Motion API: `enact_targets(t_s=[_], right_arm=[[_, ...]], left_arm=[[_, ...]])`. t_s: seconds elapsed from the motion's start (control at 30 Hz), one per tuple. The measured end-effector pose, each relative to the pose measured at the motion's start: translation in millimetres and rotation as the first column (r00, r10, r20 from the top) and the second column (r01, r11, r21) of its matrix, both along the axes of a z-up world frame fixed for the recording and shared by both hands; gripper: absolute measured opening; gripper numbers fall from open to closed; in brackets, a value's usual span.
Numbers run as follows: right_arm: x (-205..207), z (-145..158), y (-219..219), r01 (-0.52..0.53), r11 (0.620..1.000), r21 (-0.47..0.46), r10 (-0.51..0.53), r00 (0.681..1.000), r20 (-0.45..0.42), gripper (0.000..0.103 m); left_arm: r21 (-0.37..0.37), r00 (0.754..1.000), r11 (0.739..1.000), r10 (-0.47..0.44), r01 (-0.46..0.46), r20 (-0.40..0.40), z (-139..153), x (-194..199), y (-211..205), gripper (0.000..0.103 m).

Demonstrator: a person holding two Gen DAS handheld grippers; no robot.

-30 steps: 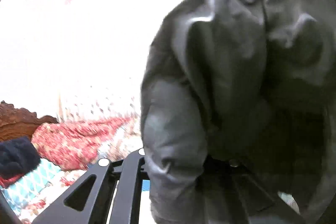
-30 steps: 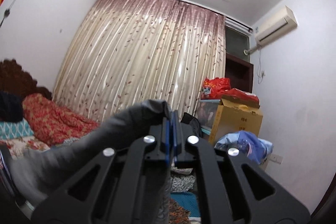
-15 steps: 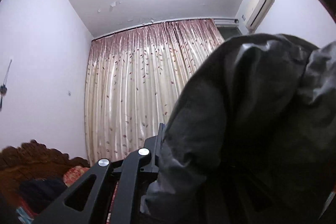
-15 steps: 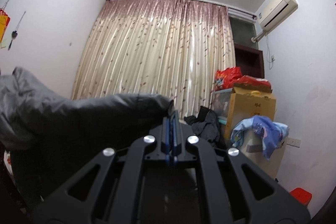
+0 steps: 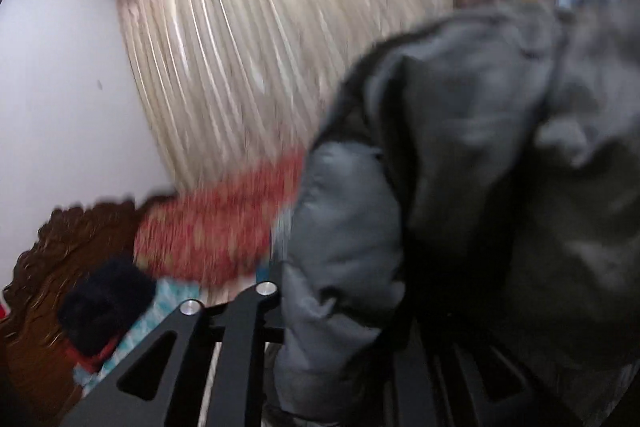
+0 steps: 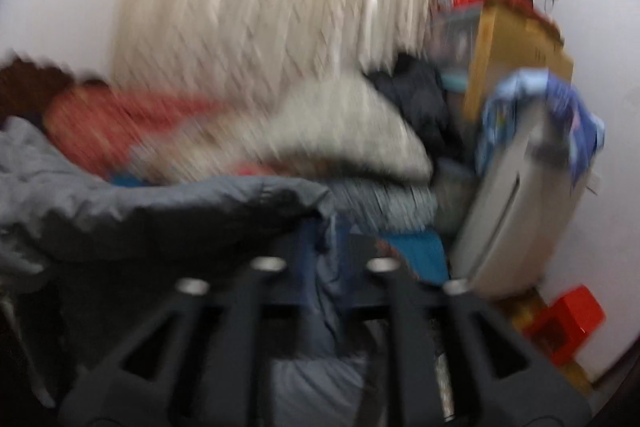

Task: Fold large clothes

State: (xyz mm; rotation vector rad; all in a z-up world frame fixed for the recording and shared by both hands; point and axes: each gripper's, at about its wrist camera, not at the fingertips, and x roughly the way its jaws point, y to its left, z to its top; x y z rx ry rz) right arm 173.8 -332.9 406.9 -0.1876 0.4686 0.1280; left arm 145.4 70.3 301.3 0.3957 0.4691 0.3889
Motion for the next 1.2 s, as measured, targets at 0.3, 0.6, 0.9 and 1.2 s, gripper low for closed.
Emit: enact_targets(t_s=[0.3,0.6,0.9,1.2], right_arm=[[19.1,-195.8,40.1,-0.017,0.999,-0.03,0.008,0.962,-0.273,0.066],[-35.7,-266.1,52.9,-0.123,0.917,0.38,0.323,0.789,-0.522,0.05],[71.8,-243.9,167.3,-0.223,0.792,0.568,0.536,0.7,-0.472,0.048],[227.6,-263.6,198.7,0.112,0.872,0.476,0.211,0.793,-0.572,0.051]], left_arm=[[0.046,0.871,0.989,-0.099,0.138,-0.481,-207.4,23.0,-7.3,0.0],[0.066,0.841,0.956,-0.218,0.287,-0.496,-205.6,-39.6,-30.2,0.0],[-0.033,0.83,0.953,-0.278,0.3,-0.483,-170.0,-80.5,-3.4,0.0],[-0.311,0.849,0.909,-0.385,0.279,-0.362,-131.8,-119.9,9.9,0.0]])
